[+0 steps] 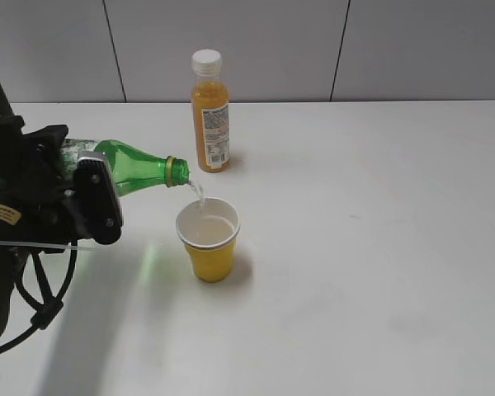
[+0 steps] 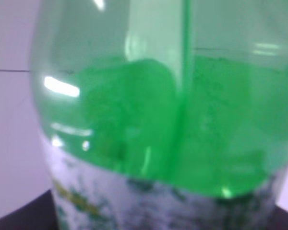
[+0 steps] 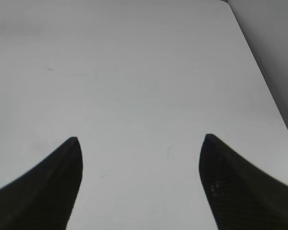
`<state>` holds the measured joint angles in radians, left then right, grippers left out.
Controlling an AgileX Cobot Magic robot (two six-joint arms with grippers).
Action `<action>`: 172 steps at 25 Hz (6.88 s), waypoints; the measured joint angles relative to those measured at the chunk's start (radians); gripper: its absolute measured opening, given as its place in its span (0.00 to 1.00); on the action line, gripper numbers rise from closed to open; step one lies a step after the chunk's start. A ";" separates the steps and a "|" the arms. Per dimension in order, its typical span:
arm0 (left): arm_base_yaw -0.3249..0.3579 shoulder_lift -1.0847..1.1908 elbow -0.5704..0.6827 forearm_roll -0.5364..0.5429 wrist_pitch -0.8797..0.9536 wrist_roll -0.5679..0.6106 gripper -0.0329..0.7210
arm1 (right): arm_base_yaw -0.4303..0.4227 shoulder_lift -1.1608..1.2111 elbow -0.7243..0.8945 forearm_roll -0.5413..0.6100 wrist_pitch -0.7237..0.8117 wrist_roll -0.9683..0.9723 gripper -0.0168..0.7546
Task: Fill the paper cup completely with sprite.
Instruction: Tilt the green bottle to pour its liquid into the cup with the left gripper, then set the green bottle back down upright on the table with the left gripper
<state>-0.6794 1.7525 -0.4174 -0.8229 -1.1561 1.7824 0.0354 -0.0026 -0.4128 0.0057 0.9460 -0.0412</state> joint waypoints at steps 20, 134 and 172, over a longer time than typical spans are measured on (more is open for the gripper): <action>0.000 0.000 0.000 0.006 -0.002 0.028 0.66 | 0.000 0.000 0.000 0.000 0.000 0.000 0.78; 0.000 0.000 0.000 0.133 -0.016 -1.592 0.66 | 0.000 0.000 0.000 0.000 0.000 0.001 0.78; 0.370 0.433 -0.511 0.591 0.030 -1.644 0.65 | 0.000 0.000 0.000 0.000 0.000 0.001 0.78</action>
<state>-0.3089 2.1851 -0.9281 -0.2323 -1.1264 0.1382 0.0354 -0.0026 -0.4128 0.0057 0.9460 -0.0402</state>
